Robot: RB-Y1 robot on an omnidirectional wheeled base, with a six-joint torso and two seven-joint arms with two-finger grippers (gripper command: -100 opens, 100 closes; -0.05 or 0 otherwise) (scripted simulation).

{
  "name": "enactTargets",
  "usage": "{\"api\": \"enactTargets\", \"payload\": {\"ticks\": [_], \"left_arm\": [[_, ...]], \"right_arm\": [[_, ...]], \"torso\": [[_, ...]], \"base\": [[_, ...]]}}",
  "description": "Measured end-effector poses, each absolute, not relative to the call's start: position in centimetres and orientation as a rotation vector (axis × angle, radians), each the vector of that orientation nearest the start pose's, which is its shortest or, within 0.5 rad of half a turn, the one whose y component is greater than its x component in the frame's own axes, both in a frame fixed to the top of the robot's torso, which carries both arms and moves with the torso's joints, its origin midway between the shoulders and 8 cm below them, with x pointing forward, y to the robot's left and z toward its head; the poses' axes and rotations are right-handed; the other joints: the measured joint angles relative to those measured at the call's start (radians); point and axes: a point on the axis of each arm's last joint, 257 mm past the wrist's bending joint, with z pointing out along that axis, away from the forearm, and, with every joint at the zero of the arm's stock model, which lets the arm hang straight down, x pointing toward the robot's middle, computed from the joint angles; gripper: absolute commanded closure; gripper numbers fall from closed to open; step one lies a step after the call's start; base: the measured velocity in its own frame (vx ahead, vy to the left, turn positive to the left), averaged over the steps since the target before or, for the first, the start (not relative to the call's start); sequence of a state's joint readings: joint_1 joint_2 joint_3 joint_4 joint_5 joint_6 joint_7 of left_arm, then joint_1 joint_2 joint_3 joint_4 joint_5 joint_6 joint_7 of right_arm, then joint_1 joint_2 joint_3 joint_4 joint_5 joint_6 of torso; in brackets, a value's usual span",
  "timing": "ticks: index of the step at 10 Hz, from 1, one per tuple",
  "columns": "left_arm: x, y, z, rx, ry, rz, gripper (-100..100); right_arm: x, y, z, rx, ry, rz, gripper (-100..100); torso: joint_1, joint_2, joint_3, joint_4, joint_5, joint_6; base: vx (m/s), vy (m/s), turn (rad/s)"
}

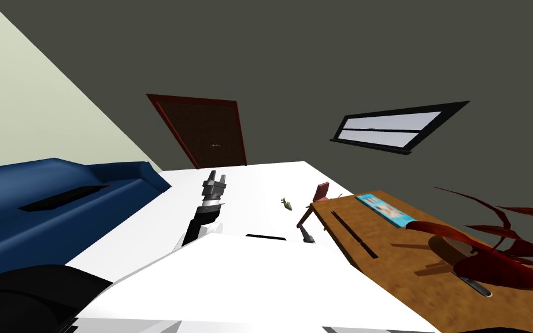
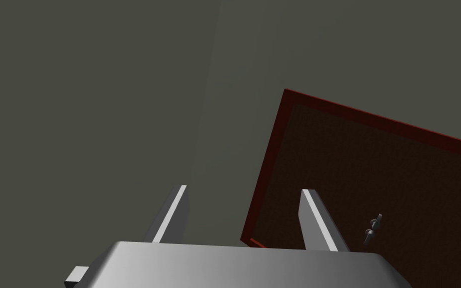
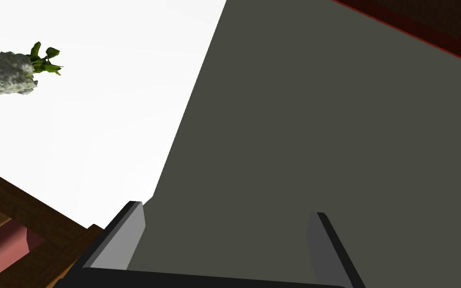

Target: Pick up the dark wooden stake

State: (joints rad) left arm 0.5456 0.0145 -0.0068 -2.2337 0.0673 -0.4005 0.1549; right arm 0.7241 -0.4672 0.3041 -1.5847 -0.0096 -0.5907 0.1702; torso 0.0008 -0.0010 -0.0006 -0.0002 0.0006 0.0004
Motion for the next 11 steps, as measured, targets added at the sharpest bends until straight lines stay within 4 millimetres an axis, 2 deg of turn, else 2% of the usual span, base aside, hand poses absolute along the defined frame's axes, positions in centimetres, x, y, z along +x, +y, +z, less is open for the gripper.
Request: {"api": "enactTargets", "payload": {"ticks": [1, 5, 6, 8, 10, 11], "left_arm": [[36.2, 29.4, -3.2, -0.913, 0.653, -1.426, 0], [36.2, 29.4, -3.2, -0.913, 0.653, -1.426, 0], [36.2, 29.4, -3.2, -0.913, 0.653, -1.426, 0], [36.2, 29.4, -3.2, -0.913, 0.653, -1.426, 0], [36.2, 29.4, -3.2, -0.913, 0.653, -1.426, 0], [36.2, 29.4, -3.2, -0.913, 0.653, -1.426, 0]], "right_arm": [[23.7, -25.4, -39.0, 0.864, 1.724, 0.999, -100], [17.9, -26.0, -45.0, 0.866, 1.92, 0.913, -100], [16.0, -26.3, -46.0, 0.856, 1.981, 0.889, -100], [13.9, -27.2, -48.0, 0.859, 2.039, 0.854, -100], [10.4, -28.4, -49.9, 0.852, 2.137, 0.804, -100], [9.6, -28.5, -50.5, 0.858, 2.158, 0.787, -100]], "torso": [[-0.001, 0.001, 0.001, 0.0, 0.0, 0.0], [0.0, -0.002, -0.001, 0.0, 0.0, 0.0], [0.0, -0.001, -0.001, 0.0, 0.0, -0.001], [-0.001, 0.0, 0.0, 0.0, 0.0, 0.0], [-0.001, -0.001, -0.001, 0.0, 0.0, 0.0], [-0.001, 0.0, 0.0, 0.0, 0.0, 0.0]], "base": [[0.04, 0.018, 0.19], [0.058, 0.021, 0.13], [0.056, 0.002, 0.098], [0.04, 0.001, 0.075], [0.04, -0.002, 0.052], [0.052, 0.005, 0.18]]}}
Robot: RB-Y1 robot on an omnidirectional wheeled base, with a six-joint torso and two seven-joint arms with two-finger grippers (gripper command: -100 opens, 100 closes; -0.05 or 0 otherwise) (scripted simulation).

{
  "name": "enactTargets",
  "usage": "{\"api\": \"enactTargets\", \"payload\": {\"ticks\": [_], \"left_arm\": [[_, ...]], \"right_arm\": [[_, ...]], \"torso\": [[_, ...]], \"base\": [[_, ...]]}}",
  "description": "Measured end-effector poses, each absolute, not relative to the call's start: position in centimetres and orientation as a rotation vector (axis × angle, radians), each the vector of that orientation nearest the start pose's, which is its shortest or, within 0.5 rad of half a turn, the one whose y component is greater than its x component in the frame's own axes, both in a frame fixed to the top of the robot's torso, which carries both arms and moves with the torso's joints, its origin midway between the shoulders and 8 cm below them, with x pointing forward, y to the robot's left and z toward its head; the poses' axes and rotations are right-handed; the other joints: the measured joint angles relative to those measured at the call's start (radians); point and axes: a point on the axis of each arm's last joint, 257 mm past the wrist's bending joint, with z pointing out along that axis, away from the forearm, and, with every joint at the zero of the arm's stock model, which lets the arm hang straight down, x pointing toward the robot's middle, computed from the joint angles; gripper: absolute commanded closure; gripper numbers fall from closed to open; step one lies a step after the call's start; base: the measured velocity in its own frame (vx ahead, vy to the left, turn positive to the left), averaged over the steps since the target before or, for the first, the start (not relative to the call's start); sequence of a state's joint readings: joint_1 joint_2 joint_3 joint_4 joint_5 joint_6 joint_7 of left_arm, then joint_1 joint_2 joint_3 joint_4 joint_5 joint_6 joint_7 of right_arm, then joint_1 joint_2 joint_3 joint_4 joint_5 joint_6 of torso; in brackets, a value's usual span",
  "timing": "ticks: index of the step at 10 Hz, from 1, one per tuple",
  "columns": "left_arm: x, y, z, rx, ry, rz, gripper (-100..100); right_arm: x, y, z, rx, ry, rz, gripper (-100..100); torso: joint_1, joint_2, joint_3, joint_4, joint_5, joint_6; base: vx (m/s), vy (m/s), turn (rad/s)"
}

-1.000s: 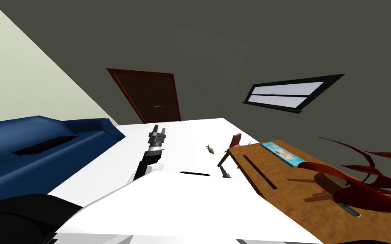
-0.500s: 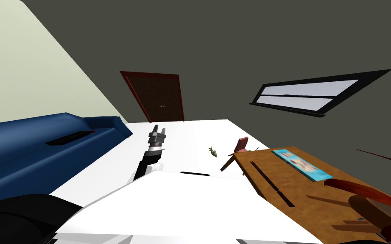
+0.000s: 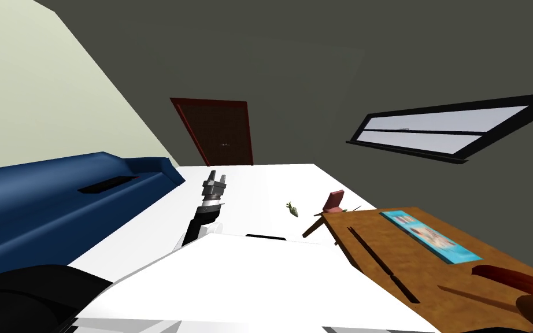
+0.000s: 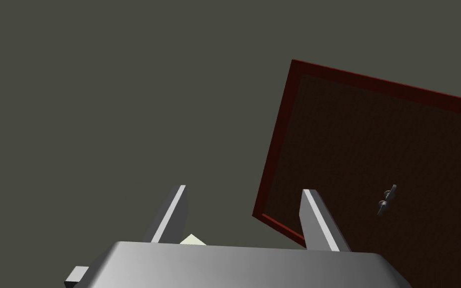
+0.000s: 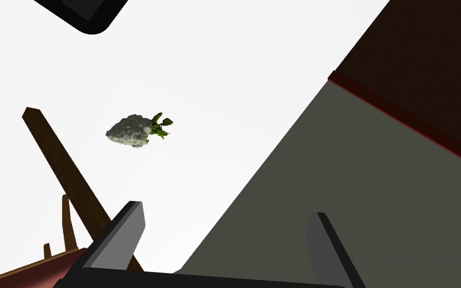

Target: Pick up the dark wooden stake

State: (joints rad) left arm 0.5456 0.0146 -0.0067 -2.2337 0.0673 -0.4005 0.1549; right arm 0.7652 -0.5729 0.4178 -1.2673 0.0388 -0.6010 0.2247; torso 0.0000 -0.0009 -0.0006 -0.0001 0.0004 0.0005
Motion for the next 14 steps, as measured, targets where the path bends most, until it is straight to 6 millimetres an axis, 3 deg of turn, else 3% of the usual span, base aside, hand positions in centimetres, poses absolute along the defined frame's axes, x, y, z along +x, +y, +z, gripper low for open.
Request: {"api": "enactTargets", "payload": {"ticks": [3, 6, 8, 9, 10, 14], "left_arm": [[36.2, 29.4, -3.2, -0.913, 0.653, -1.426, 0], [36.2, 29.4, -3.2, -0.913, 0.653, -1.426, 0], [36.2, 29.4, -3.2, -0.913, 0.653, -1.426, 0], [36.2, 29.4, -3.2, -0.913, 0.653, -1.426, 0], [36.2, 29.4, -3.2, -0.913, 0.653, -1.426, 0], [36.2, 29.4, -3.2, -0.913, 0.653, -1.426, 0]], "right_arm": [[5.2, -30.0, -52.5, 0.844, 2.268, 0.725, -100], [-0.5, -31.9, -54.4, 0.811, 2.419, 0.643, -100], [-3.0, -33.8, -55.0, 0.802, 2.48, 0.595, -100], [-5.4, -35.0, -55.5, 0.789, 2.531, 0.564, -100], [-8.4, -35.6, -55.5, 0.762, 2.604, 0.524, -100], [-13.1, -38.7, -55.6, 0.729, 2.718, 0.43, -100]], "torso": [[0.0, 0.0, 0.0, 0.0, 0.0, 0.0], [-0.001, -0.003, -0.002, 0.0, 0.0, -0.001], [-0.001, 0.0, 0.0, 0.0, 0.0, 0.0], [-0.002, -0.001, -0.001, 0.0, 0.0, -0.001], [-0.003, -0.003, -0.002, -0.001, 0.0, -0.001], [-0.001, 0.0, 0.0, 0.0, 0.0, -0.001]], "base": [[0.049, -0.006, 0.091], [0.07, -0.019, 0.128], [0.036, -0.02, 0.08], [0.098, -0.051, 0.316], [0.086, -0.064, 0.084], [0.033, -0.023, 0.057]]}}
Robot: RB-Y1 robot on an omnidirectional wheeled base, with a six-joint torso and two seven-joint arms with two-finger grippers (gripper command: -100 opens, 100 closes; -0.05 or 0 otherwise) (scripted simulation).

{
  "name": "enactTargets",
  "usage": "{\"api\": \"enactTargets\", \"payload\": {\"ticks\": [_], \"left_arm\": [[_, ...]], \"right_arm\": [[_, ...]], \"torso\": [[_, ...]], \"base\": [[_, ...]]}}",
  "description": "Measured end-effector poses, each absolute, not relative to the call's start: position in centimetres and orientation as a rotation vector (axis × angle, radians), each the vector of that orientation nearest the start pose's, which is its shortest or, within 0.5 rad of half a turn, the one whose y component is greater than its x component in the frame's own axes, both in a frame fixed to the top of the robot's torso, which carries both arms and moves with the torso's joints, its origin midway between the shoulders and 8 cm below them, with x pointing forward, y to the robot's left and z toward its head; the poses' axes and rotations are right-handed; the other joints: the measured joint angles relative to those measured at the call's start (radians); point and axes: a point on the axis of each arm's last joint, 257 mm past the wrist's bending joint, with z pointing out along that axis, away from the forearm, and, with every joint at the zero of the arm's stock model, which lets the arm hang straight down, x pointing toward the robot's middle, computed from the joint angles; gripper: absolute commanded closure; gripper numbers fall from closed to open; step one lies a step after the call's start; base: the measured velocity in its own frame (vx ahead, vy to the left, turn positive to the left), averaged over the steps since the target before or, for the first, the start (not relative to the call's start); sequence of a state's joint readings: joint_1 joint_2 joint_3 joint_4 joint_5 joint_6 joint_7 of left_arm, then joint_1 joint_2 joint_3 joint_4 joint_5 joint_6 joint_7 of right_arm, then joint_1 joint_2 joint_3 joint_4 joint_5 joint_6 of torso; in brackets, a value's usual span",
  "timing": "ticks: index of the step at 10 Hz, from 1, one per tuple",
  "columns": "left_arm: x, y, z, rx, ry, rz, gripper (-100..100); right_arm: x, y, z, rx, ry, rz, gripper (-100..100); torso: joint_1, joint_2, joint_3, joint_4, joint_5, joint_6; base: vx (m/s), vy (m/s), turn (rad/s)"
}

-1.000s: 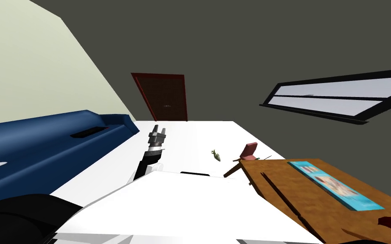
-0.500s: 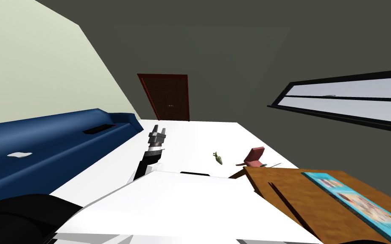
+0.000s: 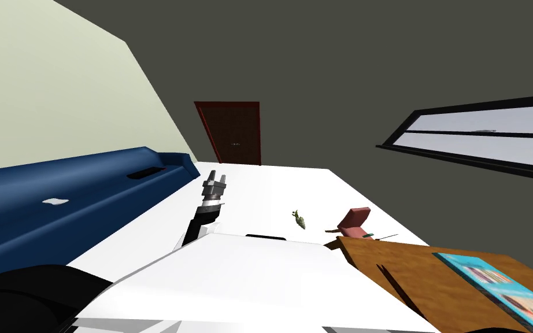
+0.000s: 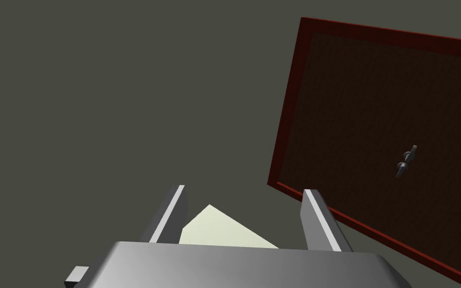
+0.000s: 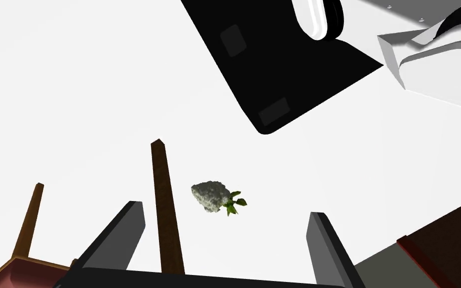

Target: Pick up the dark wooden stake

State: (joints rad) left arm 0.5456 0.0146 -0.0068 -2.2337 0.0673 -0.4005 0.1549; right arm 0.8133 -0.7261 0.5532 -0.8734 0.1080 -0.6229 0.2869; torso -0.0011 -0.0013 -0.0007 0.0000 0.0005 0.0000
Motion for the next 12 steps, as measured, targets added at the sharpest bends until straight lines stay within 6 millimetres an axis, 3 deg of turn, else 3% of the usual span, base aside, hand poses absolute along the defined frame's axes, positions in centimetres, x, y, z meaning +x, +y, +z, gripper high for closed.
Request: {"api": "enactTargets", "payload": {"ticks": [2, 4, 8, 10, 12], "left_arm": [[36.2, 29.4, -3.2, -0.913, 0.653, -1.426, 0], [36.2, 29.4, -3.2, -0.913, 0.653, -1.426, 0], [36.2, 29.4, -3.2, -0.913, 0.654, -1.425, 0], [36.2, 29.4, -3.2, -0.913, 0.653, -1.426, 0], [36.2, 29.4, -3.2, -0.913, 0.654, -1.425, 0]], "right_arm": [[-16.5, -40.7, -55.3, 0.696, 2.8, 0.364, -100], [-18.5, -42.8, -54.9, 0.684, 2.852, 0.305, -100], [-25.9, -49.8, -52.4, 0.56, 3.052, 0.109, -100], [-27.9, -52.3, -51.0, 0.509, 3.117, 0.027, -100], [-28.4, -54.8, -50.0, 0.446, 3.164, -0.035, -100]], "torso": [[-0.003, -0.002, -0.001, 0.0, -0.001, 0.0], [0.0, 0.0, 0.0, 0.0, -0.001, 0.001], [-0.011, -0.005, -0.003, -0.001, -0.003, 0.0], [-0.008, -0.004, -0.002, -0.001, -0.002, -0.001], [-0.01, -0.005, -0.003, -0.001, -0.003, 0.0]], "base": [[0.065, -0.065, 0.119], [0.032, -0.031, 0.064], [0.085, -0.143, 0.184], [0.083, -0.159, 0.247], [0.056, -0.151, 0.099]]}}
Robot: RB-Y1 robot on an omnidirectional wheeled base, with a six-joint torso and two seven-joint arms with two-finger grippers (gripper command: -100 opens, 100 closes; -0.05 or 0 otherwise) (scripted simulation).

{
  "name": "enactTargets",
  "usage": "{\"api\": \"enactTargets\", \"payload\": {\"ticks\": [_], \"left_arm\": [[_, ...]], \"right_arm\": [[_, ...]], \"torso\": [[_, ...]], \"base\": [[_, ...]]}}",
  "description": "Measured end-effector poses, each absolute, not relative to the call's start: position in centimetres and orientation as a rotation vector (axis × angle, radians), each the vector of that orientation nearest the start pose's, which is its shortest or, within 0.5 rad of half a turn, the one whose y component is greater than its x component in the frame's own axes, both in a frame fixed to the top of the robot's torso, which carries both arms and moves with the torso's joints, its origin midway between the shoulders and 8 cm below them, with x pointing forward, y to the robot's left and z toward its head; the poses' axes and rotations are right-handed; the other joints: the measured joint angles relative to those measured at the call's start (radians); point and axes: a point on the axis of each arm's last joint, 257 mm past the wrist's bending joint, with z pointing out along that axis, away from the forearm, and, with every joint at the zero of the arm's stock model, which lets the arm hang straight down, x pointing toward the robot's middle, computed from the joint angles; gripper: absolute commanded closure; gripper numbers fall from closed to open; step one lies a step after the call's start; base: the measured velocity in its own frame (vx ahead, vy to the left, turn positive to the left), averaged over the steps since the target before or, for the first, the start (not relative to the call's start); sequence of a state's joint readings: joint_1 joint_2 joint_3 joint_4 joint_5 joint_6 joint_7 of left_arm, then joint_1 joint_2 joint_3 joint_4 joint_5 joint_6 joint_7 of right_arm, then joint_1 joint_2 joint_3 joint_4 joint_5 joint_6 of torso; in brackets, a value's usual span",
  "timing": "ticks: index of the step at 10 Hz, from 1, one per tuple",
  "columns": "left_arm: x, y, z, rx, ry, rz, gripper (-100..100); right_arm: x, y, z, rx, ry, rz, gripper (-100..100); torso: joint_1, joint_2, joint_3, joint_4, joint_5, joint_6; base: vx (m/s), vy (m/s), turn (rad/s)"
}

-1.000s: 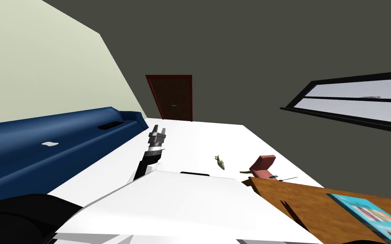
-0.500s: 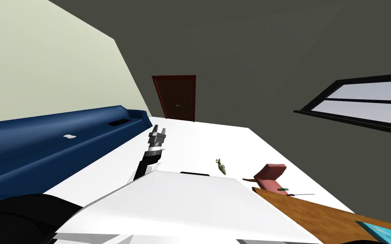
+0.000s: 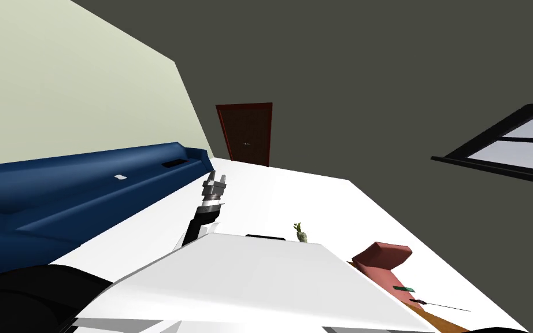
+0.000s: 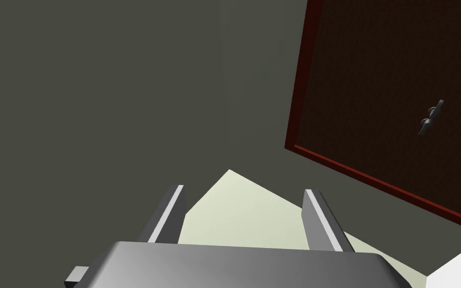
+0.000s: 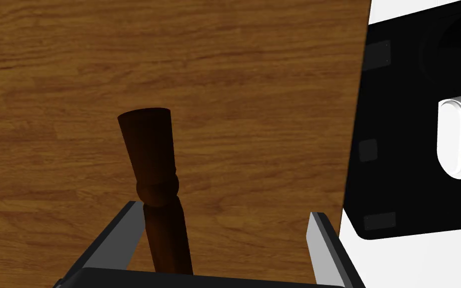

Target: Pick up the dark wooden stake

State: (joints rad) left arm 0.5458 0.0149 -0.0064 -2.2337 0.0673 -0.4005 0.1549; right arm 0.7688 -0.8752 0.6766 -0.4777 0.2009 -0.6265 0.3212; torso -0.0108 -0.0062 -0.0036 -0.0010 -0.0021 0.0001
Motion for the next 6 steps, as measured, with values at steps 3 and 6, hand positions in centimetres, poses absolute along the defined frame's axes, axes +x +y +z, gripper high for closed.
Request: {"api": "enactTargets", "payload": {"ticks": [3, 6], "left_arm": [[36.2, 29.4, -3.2, -0.913, 0.653, -1.426, 0], [36.2, 29.4, -3.2, -0.913, 0.653, -1.425, 0]], "right_arm": [[-28.1, -55.4, -50.5, 0.413, 3.175, -0.049, -100], [-25.9, -54.3, -52.1, 0.379, 3.157, -0.008, -100]], "torso": [[0.006, 0.005, 0.003, 0.001, 0.001, 0.0], [0.007, 0.002, 0.001, 0.001, 0.001, 0.001]], "base": [[0.014, -0.111, 0.089], [0.038, -0.083, 0.058]]}}
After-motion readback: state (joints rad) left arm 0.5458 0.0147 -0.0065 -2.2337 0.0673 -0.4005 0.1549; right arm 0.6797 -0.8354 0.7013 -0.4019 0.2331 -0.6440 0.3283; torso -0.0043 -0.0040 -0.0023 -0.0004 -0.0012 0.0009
